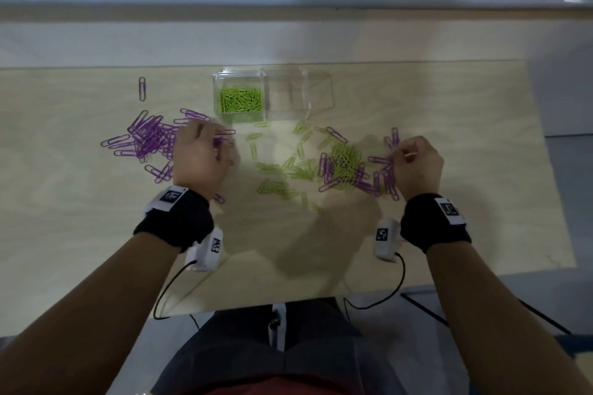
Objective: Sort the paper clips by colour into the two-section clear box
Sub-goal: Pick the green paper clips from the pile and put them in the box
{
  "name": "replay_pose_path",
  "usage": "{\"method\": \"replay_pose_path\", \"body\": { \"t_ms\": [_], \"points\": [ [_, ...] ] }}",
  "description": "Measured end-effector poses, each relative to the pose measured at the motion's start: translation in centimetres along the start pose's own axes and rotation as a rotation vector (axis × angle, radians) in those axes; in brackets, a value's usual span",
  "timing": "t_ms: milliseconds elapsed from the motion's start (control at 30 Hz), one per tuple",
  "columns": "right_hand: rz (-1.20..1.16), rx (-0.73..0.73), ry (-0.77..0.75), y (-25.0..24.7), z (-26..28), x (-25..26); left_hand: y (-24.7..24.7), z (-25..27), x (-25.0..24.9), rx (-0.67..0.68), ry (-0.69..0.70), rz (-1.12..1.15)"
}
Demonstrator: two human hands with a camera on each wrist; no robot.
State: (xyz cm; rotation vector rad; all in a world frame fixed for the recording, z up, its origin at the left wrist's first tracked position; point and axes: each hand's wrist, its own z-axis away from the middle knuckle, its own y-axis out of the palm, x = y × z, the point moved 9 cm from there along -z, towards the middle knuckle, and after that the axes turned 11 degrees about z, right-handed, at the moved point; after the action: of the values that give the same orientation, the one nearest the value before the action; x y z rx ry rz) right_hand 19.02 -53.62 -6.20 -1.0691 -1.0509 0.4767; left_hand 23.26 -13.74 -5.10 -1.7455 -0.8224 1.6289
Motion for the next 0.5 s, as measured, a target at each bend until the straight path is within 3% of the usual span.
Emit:
{"method": "replay_pose_path", "body": {
  "t_ms": [133,200,367,500],
  "points": [
    [0.104,-0.008,-0.213,0.5,1.8,2.4,6.0,0.0,-7.6,0.239,0.145,0.126],
    [0.133,0.063,-0.291,2.2,3.5,4.5,9.4,0.1,-10.1,0.361,0.1,0.089],
    [0.36,0.249,-0.172,6.8,5.9,6.0,14.0,-1.1,-10.4,0.465,-0.13,-0.162],
    [0.223,0.302,-0.064,7.6,5.5,5.4,15.3,-1.6,-10.0,0.523,-0.199,-0.155]
  ]
}}
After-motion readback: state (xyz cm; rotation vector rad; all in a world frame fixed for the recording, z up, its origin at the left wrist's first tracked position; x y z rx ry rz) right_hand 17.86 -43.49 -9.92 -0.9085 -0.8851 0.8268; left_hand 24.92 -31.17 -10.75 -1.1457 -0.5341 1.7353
